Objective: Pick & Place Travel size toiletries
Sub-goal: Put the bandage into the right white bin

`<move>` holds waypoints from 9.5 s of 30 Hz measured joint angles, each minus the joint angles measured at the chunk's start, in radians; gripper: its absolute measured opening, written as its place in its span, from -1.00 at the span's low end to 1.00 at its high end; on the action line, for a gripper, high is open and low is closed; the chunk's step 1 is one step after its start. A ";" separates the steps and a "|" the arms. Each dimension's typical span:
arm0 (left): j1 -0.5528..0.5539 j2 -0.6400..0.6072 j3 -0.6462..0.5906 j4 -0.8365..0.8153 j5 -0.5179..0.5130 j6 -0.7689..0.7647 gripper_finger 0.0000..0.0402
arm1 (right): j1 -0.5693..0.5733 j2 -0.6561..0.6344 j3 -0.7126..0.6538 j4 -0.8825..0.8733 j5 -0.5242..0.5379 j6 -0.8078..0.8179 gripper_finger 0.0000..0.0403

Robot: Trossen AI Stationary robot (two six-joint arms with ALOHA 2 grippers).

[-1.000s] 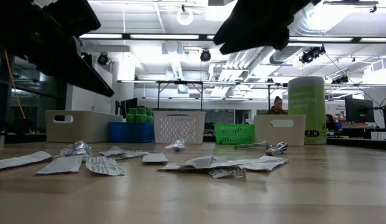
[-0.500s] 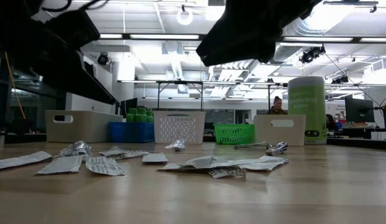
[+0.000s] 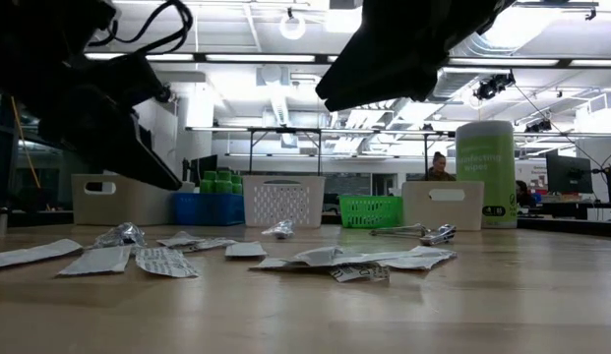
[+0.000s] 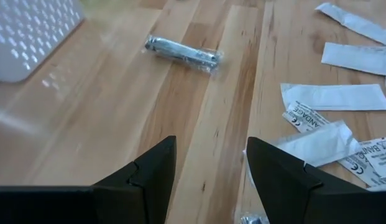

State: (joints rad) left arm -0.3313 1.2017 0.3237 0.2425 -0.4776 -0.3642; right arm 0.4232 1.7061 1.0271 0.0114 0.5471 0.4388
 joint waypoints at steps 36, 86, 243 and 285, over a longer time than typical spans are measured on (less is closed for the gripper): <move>0.050 -0.119 0.062 -0.191 0.148 -0.137 -0.03 | -0.005 -0.001 0.000 -0.162 -0.341 -0.119 -0.20; 0.050 -0.118 0.061 -0.190 0.142 -0.161 -0.03 | 0.137 0.228 0.003 -0.238 -0.034 0.325 0.06; -0.599 0.384 0.484 -0.751 0.150 -0.694 -0.03 | -0.220 -0.271 0.000 -0.710 -0.130 0.087 -0.27; -0.552 0.480 0.460 -0.671 0.111 -0.706 -0.20 | -0.219 -0.271 0.000 -0.710 -0.146 0.081 -0.27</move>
State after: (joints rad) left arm -0.8829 1.6821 0.7837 -0.4287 -0.3670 -1.0703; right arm 0.2039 1.4353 1.0271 -0.6987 0.4008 0.5194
